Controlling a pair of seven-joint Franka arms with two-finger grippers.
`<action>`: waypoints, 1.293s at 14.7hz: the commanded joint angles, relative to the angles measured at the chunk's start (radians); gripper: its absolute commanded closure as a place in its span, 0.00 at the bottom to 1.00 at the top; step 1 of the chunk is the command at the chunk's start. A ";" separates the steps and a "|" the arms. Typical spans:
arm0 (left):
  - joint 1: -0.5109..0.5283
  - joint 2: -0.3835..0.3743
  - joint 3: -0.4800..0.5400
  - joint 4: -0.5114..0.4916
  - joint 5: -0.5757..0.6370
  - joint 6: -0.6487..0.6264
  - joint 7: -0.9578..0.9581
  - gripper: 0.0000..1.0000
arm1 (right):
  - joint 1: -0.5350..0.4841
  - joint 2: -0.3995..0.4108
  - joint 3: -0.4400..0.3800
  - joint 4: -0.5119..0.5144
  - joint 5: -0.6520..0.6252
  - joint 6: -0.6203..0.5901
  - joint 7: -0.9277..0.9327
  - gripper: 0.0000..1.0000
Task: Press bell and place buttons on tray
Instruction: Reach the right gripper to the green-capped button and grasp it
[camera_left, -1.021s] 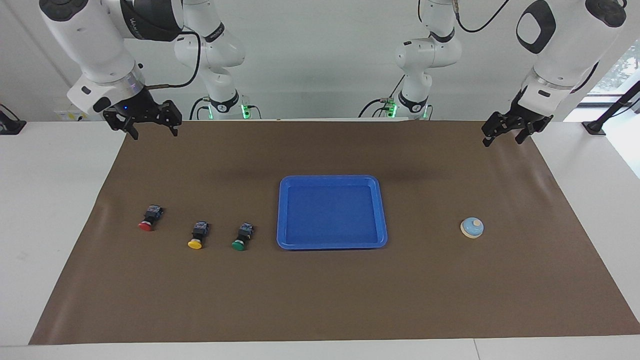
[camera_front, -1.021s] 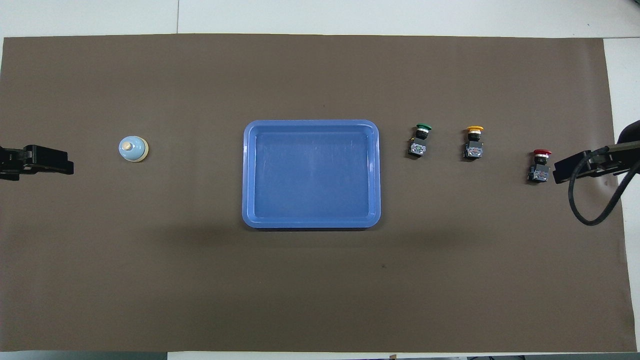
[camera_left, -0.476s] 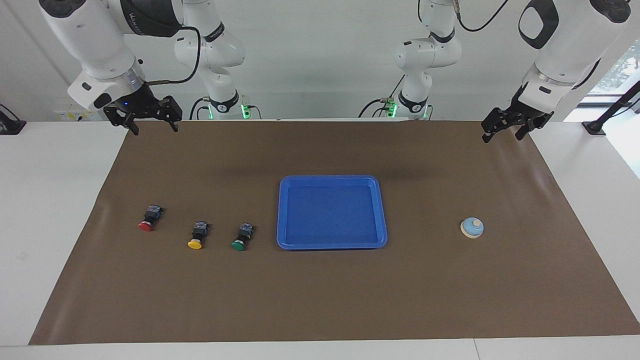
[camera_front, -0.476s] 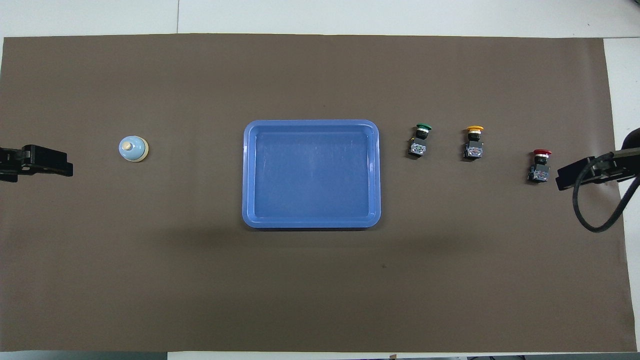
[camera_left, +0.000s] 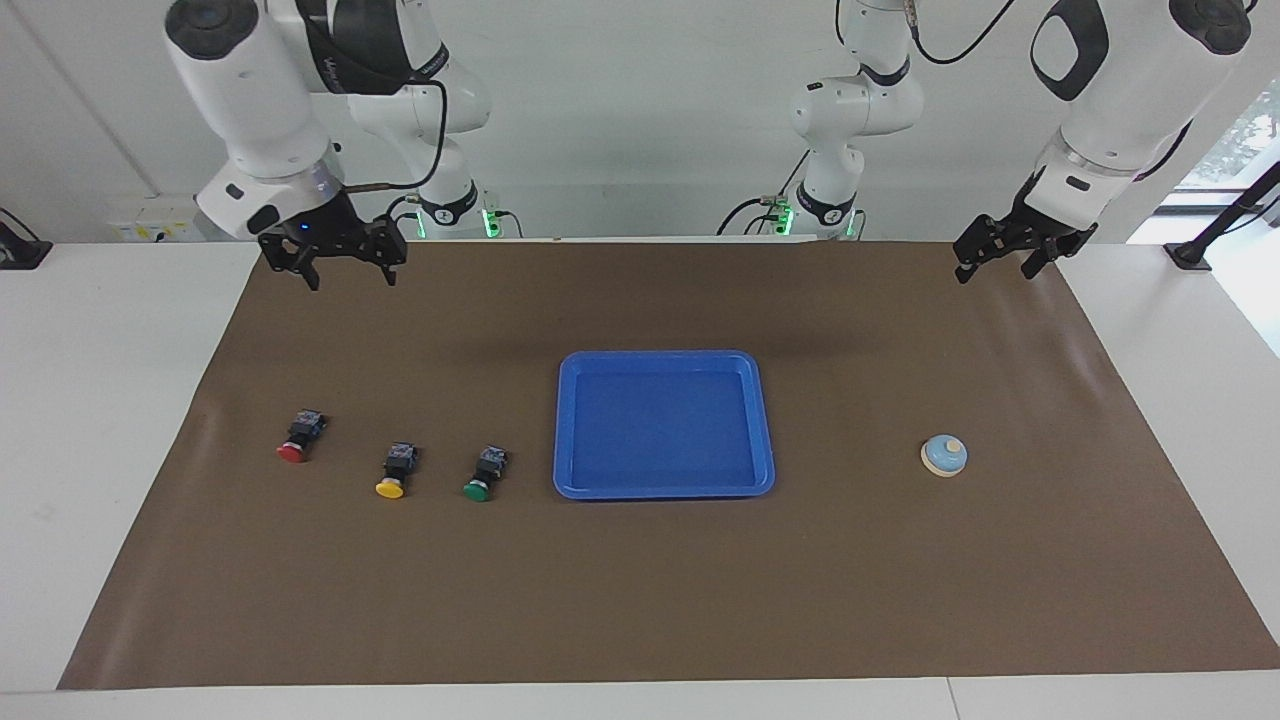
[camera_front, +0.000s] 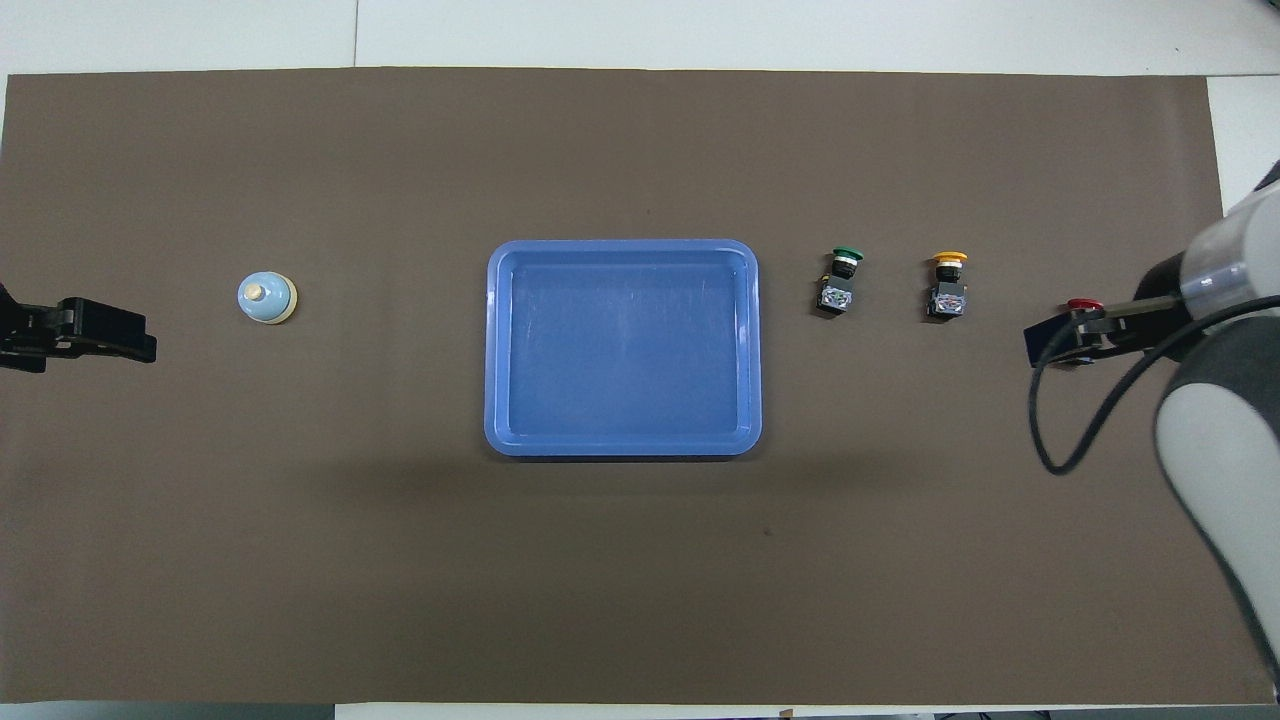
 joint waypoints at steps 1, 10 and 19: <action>-0.009 -0.004 0.008 0.005 -0.005 -0.025 -0.001 0.00 | 0.049 0.024 0.007 -0.097 -0.003 0.130 0.150 0.00; 0.005 -0.007 0.011 0.011 -0.004 -0.015 -0.006 0.00 | 0.120 0.290 0.007 -0.150 -0.003 0.565 0.337 0.00; 0.007 -0.007 0.011 0.011 -0.004 -0.015 -0.007 0.00 | 0.110 0.470 0.007 -0.118 -0.003 0.793 0.354 0.00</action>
